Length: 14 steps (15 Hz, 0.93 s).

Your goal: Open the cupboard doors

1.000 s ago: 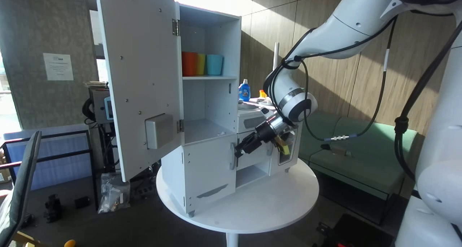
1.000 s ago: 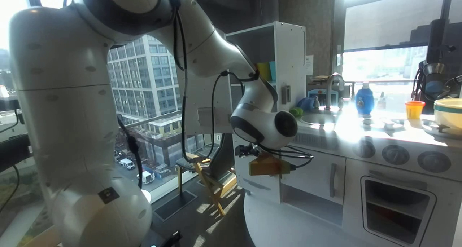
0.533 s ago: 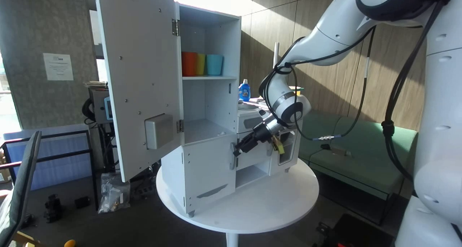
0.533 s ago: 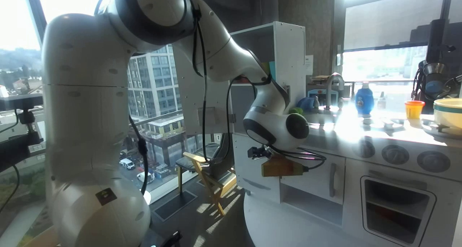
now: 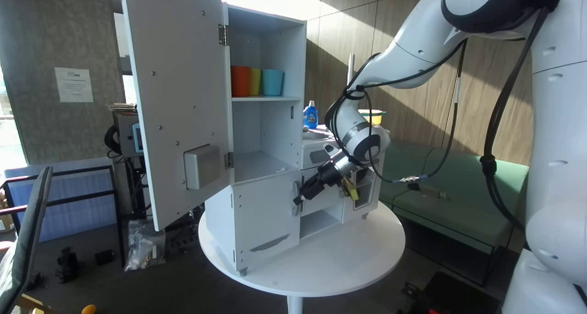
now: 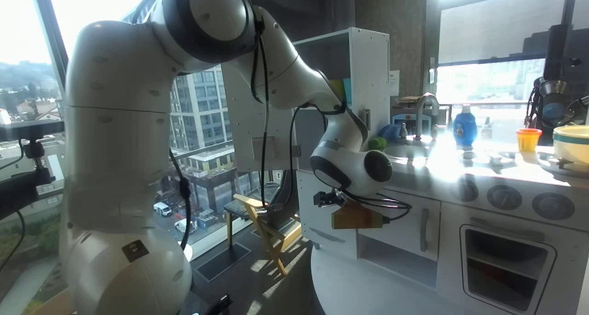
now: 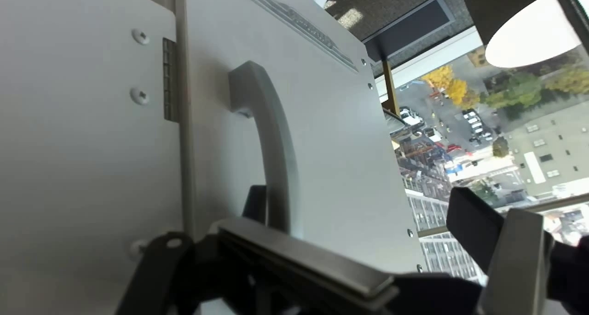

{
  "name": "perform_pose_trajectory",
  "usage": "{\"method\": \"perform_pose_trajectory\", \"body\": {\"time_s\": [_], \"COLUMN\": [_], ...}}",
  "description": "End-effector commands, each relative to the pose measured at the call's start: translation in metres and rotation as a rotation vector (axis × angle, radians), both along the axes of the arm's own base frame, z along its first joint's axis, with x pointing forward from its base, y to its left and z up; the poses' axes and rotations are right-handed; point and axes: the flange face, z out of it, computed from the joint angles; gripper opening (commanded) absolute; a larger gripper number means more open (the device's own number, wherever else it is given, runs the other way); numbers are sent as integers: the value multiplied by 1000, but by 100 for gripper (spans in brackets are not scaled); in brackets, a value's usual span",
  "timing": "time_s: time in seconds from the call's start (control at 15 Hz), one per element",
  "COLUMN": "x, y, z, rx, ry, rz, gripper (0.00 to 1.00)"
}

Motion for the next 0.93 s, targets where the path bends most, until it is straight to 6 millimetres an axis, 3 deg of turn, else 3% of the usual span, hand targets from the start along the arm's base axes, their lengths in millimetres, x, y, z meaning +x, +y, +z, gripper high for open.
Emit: {"method": "perform_pose_trajectory", "body": {"time_s": [0.0, 0.2, 0.47, 0.67, 0.87], "x": [-17, -34, -61, -56, -37], "y": [5, -1, -26, -53, -72], "z": [7, 9, 20, 48, 91], "rx": [41, 25, -28, -78, -71], "ry": [18, 58, 164, 120, 36], "rz": [18, 1, -13, -80, -227], "gripper": [100, 100, 100, 100, 100]}}
